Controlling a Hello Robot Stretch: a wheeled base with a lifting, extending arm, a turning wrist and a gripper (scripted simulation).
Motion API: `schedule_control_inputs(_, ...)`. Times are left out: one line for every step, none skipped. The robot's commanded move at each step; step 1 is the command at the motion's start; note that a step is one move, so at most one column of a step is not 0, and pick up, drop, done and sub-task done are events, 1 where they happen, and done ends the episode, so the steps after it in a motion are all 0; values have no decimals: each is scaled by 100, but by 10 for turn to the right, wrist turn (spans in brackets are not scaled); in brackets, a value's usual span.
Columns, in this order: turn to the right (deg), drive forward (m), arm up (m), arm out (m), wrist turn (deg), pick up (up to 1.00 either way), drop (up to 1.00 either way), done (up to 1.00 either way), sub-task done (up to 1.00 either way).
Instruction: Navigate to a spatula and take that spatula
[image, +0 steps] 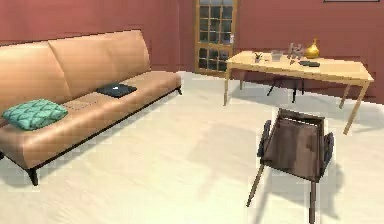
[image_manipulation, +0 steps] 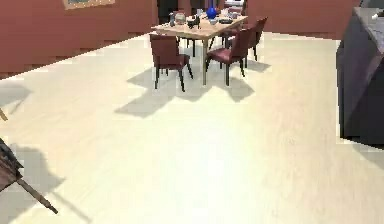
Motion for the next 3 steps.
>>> schedule_control_inputs(450, 0, 0, 0, 0, 0, 0, 0, 0)
schedule_control_inputs(450, 0, 0, 0, 0, 0, 0, 0, 0)
schedule_control_inputs(270, 0, 0, 0, 0, 0, 0, 0, 0)
